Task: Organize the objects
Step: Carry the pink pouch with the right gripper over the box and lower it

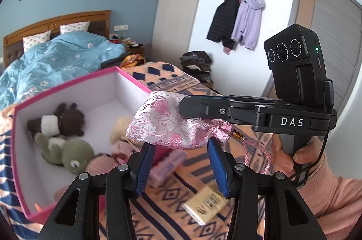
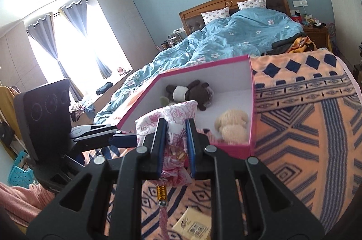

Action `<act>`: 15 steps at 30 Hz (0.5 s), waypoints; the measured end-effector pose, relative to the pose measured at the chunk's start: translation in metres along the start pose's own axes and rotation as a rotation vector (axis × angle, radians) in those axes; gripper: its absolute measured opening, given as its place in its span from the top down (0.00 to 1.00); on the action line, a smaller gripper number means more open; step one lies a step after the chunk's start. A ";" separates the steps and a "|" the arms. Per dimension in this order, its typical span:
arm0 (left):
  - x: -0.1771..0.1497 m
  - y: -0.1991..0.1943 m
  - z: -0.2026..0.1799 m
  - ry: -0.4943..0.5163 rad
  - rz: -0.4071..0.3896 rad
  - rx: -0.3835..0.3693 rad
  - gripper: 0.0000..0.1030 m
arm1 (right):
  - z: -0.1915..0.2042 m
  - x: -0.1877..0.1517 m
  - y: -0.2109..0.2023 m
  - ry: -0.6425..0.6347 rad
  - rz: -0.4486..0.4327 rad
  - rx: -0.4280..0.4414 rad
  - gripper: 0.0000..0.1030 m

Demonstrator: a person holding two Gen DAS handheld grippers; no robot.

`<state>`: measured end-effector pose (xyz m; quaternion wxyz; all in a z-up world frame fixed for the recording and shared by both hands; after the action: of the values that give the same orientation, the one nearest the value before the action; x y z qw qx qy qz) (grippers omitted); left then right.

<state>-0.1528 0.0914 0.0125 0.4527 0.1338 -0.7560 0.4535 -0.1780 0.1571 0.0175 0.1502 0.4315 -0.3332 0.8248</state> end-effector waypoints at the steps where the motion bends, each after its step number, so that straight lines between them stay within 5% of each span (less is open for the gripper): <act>1: 0.003 0.001 0.003 -0.003 0.000 0.006 0.53 | -0.001 0.003 0.002 0.001 0.000 0.002 0.81; 15: 0.036 0.021 0.044 -0.026 0.015 0.085 0.54 | -0.022 0.040 0.041 0.010 0.014 -0.016 0.81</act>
<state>-0.2104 0.0748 0.0216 0.4333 0.1531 -0.7429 0.4866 -0.2364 0.1406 0.0237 0.1498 0.4237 -0.3419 0.8253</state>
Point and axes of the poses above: each gripper's, at about its wrist camera, not at the fingertips, and y roughly the way its jaws point, z to its left, x to its top, the point moved 8 cm from there along y, roughly the way its jaws point, and after that the axes turned 1 degree about x, right-handed, at the moved point
